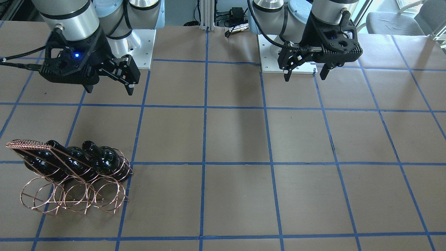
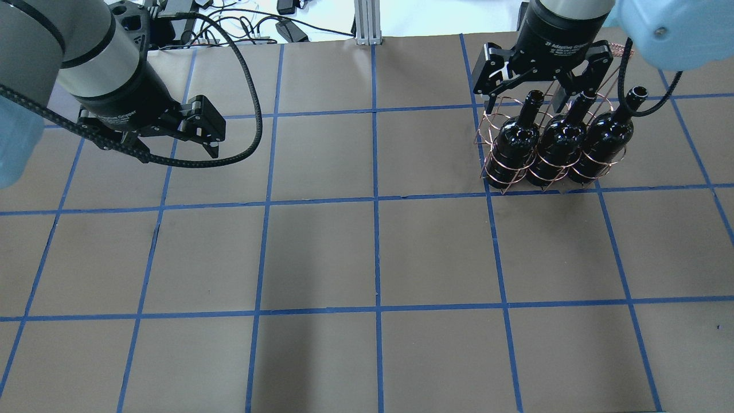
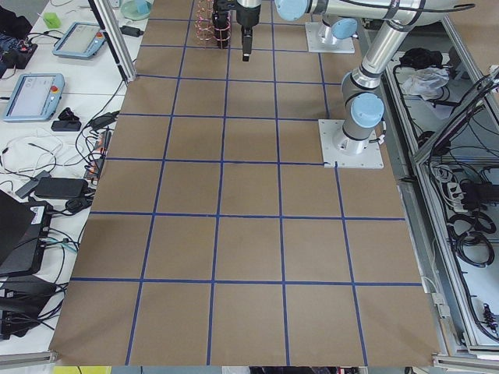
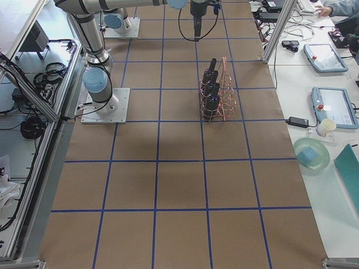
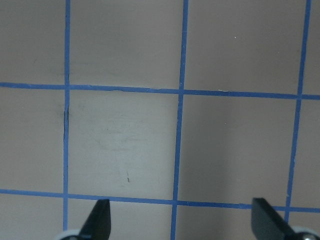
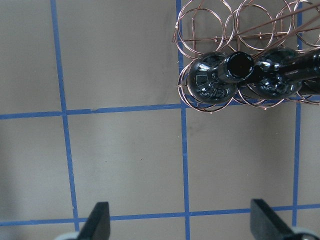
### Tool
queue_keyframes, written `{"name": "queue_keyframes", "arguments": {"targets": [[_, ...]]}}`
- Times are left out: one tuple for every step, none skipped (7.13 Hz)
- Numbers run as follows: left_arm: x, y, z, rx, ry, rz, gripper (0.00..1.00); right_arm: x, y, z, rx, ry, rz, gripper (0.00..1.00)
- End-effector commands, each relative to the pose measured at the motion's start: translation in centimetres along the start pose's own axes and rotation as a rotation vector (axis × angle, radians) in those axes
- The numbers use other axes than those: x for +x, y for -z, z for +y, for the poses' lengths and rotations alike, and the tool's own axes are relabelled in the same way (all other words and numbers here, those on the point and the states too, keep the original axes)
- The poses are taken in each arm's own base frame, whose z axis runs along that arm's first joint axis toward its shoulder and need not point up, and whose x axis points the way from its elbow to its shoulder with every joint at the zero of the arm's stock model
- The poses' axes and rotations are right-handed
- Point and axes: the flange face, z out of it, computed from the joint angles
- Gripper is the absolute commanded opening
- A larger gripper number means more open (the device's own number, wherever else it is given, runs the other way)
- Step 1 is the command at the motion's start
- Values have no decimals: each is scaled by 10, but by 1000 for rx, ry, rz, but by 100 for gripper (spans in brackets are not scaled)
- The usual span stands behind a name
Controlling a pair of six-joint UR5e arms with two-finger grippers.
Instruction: Place wine into wine basket
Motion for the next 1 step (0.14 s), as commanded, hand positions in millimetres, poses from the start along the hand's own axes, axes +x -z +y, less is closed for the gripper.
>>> {"name": "queue_keyframes", "arguments": {"targets": [[0,0,0,-2,-1,0,100,0,0,0,0,3,-1,100]]}}
